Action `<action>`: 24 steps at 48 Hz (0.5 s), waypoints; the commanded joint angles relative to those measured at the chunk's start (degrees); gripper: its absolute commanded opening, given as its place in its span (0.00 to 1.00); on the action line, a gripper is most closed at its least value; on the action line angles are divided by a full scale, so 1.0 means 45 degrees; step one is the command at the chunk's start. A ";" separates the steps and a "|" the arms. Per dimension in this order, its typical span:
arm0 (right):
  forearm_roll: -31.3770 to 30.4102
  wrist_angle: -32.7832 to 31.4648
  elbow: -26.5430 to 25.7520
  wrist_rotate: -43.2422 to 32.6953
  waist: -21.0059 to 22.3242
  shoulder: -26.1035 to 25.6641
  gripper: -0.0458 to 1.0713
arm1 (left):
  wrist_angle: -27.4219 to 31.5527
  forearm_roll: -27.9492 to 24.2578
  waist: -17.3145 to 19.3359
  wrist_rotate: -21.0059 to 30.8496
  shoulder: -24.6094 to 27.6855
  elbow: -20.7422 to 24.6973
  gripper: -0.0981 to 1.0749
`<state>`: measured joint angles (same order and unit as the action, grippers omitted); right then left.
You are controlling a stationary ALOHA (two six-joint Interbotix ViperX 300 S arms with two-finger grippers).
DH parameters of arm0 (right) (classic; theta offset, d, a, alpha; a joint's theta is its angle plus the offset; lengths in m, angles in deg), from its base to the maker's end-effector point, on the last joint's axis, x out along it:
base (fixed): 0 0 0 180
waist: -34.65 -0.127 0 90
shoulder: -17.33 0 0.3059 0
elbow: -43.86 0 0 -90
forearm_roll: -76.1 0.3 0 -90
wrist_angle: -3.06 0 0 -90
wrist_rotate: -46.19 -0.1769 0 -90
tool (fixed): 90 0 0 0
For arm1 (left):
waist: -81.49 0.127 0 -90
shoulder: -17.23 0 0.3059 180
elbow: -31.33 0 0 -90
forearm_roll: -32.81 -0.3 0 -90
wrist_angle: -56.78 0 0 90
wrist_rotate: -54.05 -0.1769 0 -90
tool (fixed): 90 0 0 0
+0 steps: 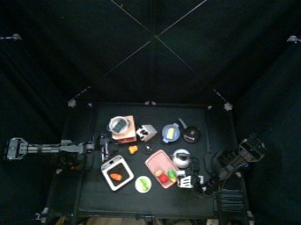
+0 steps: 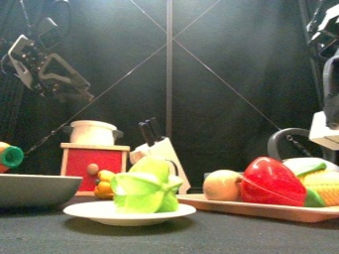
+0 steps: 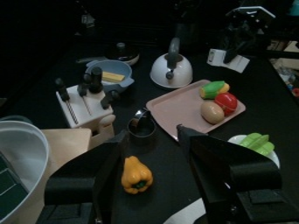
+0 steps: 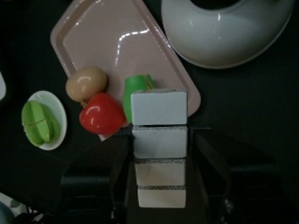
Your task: Place white sushi roll on plate
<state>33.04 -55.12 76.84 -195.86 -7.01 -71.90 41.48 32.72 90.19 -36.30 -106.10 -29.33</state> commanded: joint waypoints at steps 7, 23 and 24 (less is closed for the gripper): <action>0.0977 -0.0137 -0.0918 0.3965 0.2031 -0.0527 0.61 | -0.0117 0.0000 0.0020 -0.0020 0.0000 0.0156 0.81; 0.2383 0.1074 -0.1621 0.8770 0.5098 -0.0723 0.61 | -0.0117 0.0000 0.0000 -0.0020 0.0000 0.0137 0.81; 0.2402 0.1250 -0.1621 0.8965 0.5234 -0.0723 0.61 | -0.0117 0.0000 0.0000 -0.0020 0.0000 0.0137 0.81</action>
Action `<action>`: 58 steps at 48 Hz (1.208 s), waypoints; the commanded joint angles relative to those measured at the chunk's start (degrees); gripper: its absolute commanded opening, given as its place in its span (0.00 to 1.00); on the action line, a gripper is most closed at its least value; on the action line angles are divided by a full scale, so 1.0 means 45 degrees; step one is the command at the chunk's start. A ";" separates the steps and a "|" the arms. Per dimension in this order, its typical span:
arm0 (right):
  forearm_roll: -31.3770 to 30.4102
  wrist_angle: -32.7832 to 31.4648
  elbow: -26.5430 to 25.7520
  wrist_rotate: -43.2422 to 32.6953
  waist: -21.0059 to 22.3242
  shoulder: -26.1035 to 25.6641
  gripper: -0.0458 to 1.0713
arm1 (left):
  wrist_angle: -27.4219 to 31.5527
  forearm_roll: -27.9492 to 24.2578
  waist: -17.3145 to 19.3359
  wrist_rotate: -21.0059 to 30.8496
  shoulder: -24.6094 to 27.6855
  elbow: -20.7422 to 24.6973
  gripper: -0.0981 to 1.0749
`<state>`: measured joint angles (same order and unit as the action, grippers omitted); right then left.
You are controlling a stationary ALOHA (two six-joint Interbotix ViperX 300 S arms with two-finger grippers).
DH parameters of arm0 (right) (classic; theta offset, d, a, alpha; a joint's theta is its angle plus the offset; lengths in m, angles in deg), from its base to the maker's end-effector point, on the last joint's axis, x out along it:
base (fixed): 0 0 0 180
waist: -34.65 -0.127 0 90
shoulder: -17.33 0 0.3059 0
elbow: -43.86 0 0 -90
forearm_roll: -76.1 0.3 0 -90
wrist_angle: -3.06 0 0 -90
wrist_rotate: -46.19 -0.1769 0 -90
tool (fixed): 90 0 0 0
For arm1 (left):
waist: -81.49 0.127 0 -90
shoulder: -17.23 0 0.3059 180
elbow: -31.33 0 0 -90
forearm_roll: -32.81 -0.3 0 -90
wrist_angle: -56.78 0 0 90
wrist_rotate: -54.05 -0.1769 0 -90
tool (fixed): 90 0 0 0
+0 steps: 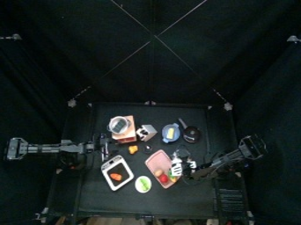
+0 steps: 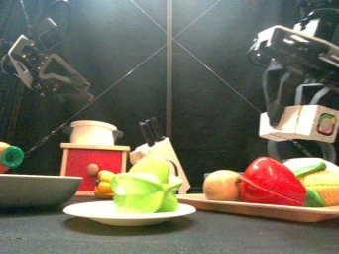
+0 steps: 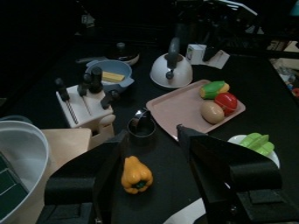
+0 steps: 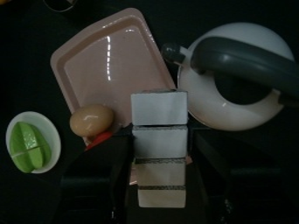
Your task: Place white sushi roll on plate
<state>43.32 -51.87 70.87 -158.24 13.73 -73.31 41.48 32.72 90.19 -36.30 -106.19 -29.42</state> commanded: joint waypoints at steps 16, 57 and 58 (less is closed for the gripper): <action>0.0547 0.3418 -0.0410 0.5000 0.2832 -0.0273 0.61 | -0.0117 0.0000 0.0020 -0.0020 0.0020 0.0156 0.81; 0.1309 0.5352 -0.1074 1.2227 0.4355 0.2188 0.61 | -0.0117 0.0000 0.0078 -0.0020 0.0020 0.0078 0.81; 0.1309 0.5352 -0.1094 1.2305 0.4375 0.2227 0.61 | -0.0117 0.0000 0.0059 -0.0020 0.0020 0.0059 0.81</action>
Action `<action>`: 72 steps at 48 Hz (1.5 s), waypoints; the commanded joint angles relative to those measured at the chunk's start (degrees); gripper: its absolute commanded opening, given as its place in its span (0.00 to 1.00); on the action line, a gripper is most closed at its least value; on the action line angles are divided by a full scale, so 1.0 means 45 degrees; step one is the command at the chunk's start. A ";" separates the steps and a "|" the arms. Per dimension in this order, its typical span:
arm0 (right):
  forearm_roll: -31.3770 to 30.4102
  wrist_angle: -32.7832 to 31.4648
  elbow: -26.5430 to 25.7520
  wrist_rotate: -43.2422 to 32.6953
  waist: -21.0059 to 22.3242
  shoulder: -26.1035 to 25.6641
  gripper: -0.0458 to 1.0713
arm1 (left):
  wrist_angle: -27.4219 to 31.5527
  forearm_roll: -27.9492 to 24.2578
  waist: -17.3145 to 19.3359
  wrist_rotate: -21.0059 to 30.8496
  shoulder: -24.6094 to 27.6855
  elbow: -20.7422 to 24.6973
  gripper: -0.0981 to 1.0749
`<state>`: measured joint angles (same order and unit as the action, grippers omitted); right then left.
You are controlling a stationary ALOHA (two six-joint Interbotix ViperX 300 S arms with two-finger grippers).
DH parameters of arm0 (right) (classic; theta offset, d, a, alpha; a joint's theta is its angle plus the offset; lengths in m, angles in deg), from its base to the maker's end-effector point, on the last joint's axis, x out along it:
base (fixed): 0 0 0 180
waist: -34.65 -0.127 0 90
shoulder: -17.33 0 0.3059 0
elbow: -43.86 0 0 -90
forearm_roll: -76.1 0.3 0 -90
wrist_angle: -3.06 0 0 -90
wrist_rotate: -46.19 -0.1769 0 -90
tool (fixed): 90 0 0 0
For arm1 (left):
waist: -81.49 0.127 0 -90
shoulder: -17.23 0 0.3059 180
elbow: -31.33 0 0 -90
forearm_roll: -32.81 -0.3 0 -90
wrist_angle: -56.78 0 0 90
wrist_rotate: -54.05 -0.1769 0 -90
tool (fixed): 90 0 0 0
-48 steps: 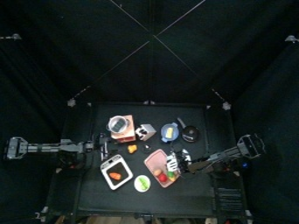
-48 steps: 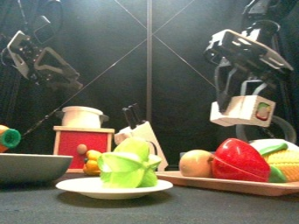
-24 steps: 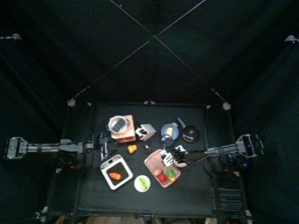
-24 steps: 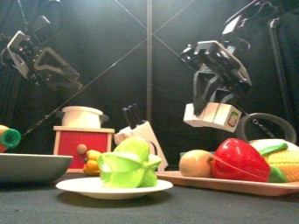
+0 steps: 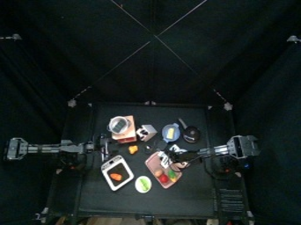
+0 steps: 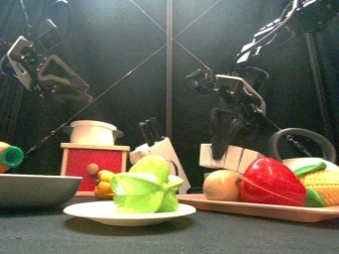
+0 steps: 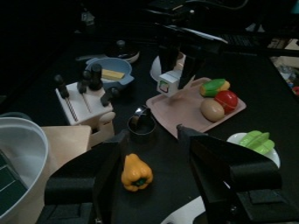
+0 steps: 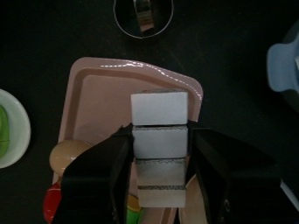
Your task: Place white sushi roll on plate
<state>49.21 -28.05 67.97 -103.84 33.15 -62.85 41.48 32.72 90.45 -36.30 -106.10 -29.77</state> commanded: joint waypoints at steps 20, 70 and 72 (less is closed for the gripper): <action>0.0137 0.0059 -0.0918 0.0742 -0.0059 0.0742 0.63 | -0.0098 0.0000 0.0000 -0.0020 0.0000 0.0137 0.81; 0.0469 0.0059 -0.0938 0.0742 -0.0234 0.1016 0.88 | -0.0078 0.0000 0.0000 -0.0020 0.0000 0.0078 0.81; 0.0469 0.0059 -0.0938 0.0742 -0.0234 0.1016 0.88 | -0.0078 0.0000 0.0020 -0.0020 0.0020 0.0098 0.81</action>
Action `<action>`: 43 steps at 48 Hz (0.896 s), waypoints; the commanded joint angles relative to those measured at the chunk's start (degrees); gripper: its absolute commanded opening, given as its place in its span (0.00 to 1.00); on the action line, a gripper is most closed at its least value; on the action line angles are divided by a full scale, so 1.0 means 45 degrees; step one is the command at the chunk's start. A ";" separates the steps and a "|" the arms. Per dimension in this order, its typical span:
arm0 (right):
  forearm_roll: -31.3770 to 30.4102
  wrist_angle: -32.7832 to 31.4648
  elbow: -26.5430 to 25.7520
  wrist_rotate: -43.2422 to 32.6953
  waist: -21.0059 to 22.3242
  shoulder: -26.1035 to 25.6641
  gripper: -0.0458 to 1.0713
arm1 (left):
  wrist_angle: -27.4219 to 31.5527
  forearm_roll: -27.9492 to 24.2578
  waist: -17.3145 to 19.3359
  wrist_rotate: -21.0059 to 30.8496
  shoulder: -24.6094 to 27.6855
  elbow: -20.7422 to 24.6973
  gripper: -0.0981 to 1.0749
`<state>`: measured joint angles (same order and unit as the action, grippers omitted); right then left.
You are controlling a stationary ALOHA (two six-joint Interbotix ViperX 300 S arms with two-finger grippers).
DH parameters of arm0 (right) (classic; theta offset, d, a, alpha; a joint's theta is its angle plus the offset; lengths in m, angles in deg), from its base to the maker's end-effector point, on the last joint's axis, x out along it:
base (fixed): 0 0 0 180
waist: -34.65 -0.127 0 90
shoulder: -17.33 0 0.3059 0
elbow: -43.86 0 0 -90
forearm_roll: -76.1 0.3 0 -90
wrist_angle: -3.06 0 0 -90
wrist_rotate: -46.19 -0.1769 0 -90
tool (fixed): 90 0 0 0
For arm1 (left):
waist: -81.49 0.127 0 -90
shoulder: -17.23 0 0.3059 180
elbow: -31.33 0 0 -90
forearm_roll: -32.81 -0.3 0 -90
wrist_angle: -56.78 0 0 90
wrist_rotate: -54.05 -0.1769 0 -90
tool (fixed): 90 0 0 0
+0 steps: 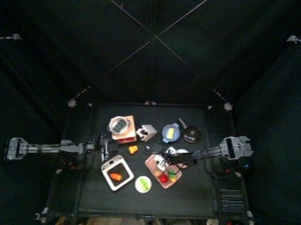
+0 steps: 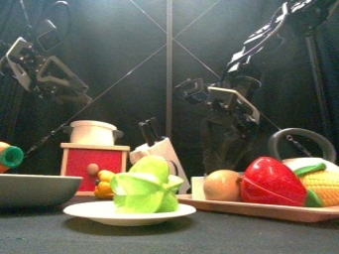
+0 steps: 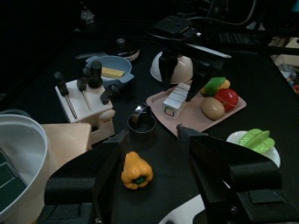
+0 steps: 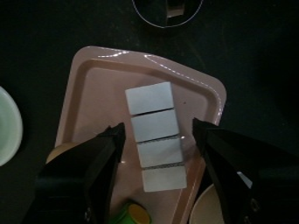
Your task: Place white sushi roll on plate
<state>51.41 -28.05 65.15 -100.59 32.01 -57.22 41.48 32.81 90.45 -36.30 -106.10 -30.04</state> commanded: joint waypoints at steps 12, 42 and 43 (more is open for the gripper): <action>0.0000 0.0000 -0.0391 0.0020 0.0000 -0.0215 0.88 | -0.0078 -0.0020 0.0020 -0.0020 0.0000 0.0137 0.81; 0.0000 -0.0703 -0.1094 0.0020 -0.0137 0.0313 0.88 | -0.0078 -0.0039 0.0020 0.0000 0.0020 0.0098 0.81; 0.0020 -0.0723 -0.1133 0.0020 -0.0156 0.0313 0.88 | -0.0078 -0.0020 0.0020 0.0000 0.0000 0.0098 0.81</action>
<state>51.41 -31.13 61.81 -100.59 31.83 -55.03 41.48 32.72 90.45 -36.30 -106.19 -30.39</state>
